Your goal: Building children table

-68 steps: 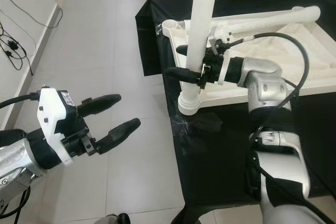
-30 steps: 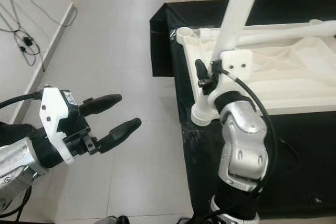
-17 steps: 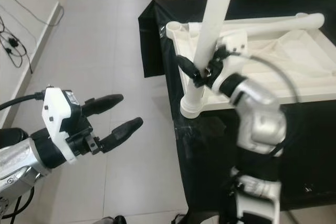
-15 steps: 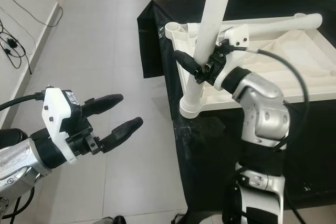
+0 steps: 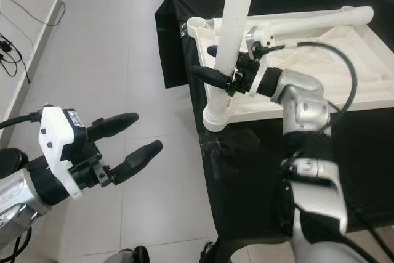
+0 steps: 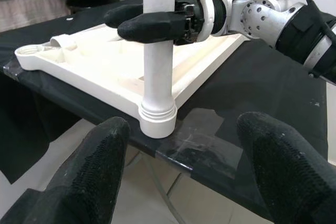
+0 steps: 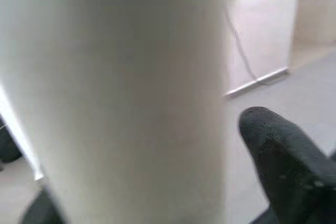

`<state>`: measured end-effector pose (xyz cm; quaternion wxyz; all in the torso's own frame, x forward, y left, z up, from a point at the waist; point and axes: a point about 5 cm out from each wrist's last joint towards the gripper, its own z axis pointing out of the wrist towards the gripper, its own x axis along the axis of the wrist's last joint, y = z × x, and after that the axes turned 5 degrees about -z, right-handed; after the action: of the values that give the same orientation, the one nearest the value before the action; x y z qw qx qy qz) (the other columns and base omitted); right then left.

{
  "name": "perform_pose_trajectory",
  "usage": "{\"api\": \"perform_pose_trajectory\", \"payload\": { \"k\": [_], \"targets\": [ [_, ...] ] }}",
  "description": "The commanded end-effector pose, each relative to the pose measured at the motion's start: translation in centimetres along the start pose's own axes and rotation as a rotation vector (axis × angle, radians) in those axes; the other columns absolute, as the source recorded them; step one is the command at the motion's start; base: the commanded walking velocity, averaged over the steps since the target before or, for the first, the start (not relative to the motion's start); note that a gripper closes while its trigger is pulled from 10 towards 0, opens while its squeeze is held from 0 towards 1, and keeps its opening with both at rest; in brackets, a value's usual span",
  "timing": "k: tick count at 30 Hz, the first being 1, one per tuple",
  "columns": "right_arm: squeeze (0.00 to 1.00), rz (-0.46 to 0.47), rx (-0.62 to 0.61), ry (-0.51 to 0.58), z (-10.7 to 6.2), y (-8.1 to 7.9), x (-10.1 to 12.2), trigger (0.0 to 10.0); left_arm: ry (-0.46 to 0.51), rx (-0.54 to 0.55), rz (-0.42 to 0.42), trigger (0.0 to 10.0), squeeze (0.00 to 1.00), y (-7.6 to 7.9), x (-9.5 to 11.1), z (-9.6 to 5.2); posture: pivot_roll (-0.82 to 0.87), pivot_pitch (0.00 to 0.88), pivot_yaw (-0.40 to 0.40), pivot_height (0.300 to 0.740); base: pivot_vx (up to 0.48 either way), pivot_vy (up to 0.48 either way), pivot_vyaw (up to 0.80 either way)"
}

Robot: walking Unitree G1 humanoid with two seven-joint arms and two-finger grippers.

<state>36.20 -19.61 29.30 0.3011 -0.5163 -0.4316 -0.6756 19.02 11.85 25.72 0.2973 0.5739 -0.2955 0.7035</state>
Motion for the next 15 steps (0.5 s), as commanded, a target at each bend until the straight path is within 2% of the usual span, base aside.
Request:
{"api": "perform_pose_trajectory", "payload": {
  "k": [1,7,10,12,15],
  "targets": [
    [0.00,0.005,0.044,0.021,0.6,-0.2,0.1,0.0,-0.009,-0.013,0.009,10.0,0.00,0.3,0.2,-0.3,0.15,0.292,0.020,0.740,0.000,0.000,0.00],
    [0.00,-0.019,0.094,-0.004,0.0,0.3,0.3,0.0,-0.015,-0.014,0.007,10.0,0.00,0.3,0.3,-0.4,0.15,0.293,0.022,0.740,0.000,0.000,0.00],
    [0.00,-0.059,0.053,-0.029,-0.5,0.7,0.3,0.0,-0.016,-0.016,0.004,10.0,0.00,0.3,0.2,-0.4,0.13,0.285,0.015,0.740,0.000,0.000,0.00],
    [0.00,-0.113,-0.027,-0.077,-1.6,0.9,0.0,0.0,-0.011,-0.012,0.006,10.0,0.00,0.4,0.2,-0.3,0.12,0.277,-0.001,0.740,0.000,0.000,0.00],
    [0.00,-0.135,-0.058,-0.099,-2.1,0.9,-0.1,0.0,-0.010,-0.011,0.007,10.0,0.00,0.4,0.2,-0.3,0.12,0.277,-0.001,0.740,0.000,0.000,0.00]
  ]
}}
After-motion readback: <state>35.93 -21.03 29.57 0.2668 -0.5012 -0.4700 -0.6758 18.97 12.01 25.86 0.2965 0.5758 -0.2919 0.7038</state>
